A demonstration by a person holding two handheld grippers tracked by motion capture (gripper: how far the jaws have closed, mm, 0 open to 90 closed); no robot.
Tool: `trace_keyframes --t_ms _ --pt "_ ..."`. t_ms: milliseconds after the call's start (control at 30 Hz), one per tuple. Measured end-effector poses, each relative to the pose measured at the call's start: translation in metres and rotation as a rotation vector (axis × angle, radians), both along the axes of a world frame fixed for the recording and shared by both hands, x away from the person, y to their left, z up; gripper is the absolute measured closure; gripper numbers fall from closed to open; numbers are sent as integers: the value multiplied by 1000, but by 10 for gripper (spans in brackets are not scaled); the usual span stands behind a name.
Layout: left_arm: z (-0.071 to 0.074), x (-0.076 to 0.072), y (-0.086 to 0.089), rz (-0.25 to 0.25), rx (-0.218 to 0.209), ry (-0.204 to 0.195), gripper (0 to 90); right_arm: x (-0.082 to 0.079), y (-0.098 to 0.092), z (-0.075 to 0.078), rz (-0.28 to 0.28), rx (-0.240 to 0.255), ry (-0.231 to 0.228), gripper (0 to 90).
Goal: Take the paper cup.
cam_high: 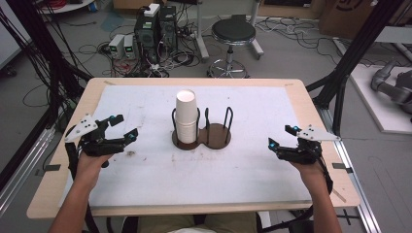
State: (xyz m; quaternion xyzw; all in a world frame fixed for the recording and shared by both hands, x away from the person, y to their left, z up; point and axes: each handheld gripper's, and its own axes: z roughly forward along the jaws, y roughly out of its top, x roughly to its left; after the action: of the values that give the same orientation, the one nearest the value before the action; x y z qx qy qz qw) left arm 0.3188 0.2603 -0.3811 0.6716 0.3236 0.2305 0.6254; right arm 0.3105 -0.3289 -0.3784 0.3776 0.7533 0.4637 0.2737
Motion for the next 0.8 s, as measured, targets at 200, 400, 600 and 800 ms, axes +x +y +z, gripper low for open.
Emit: trace_keyframes --t_ms 200,400,600,800 --pt "0 0 -1 -3 -11 3 177 -1 0 0 3 11 -1 200" --pt "-1 2 0 2 -17 8 177 2 4 2 14 33 -8 200" --pt "-1 0 0 -2 -22 9 177 5 24 2 59 58 -21 199" --pt "0 -2 0 0 -20 15 170 5 43 8 104 64 -51 200"
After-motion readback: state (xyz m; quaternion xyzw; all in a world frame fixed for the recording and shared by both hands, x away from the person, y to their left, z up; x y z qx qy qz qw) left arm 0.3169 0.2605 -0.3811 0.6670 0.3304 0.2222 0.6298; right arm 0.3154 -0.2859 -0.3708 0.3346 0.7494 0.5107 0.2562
